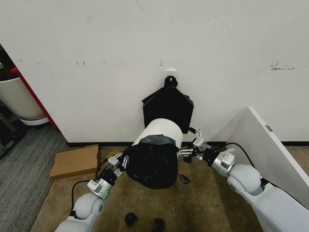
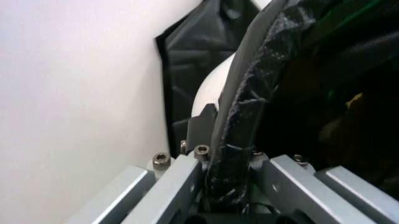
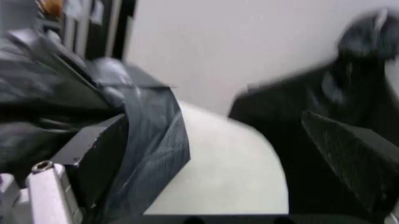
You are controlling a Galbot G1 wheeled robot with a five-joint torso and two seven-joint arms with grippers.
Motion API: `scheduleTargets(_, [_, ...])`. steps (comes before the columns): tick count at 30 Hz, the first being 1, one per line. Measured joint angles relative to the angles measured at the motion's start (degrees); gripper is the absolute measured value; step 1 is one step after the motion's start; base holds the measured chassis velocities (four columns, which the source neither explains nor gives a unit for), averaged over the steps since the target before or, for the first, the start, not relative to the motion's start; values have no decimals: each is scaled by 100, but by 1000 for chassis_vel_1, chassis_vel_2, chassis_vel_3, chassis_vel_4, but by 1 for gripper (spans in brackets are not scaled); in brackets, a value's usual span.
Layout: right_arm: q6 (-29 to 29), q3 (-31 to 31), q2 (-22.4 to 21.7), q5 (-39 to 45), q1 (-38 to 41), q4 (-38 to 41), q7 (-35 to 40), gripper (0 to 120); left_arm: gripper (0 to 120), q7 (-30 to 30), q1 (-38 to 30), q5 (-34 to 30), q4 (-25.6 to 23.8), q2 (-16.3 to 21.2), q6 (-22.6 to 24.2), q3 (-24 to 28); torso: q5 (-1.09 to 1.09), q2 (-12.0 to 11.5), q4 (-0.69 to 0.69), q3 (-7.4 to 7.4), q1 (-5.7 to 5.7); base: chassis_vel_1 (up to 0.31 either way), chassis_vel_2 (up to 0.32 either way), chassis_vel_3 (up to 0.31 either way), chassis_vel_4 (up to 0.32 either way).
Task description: Place the garbage bag over the trash bin.
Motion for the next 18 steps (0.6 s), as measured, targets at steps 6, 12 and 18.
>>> scheduleTargets(6, [644, 401, 385, -293, -95, -161, -201, 100, 0, -648, 42, -128, -114, -6, 488, 27, 0, 0, 1, 0, 0, 0, 0, 0, 0])
scheduleTargets(12, [587, 527, 635, -119, -584, 134, 389, 100, 0, -1623, 117, -761, -627, 21, 1719, 39, 0, 0, 1, 0, 0, 0, 0, 0, 0])
scheduleTargets(18, [-117, 250, 595, -480, -1251, 577, 1423, 100, 0, -2487, 30, -2123, -1195, -43, 3034, -11, 1, 0, -2, -1, 0, 0, 0, 0, 0])
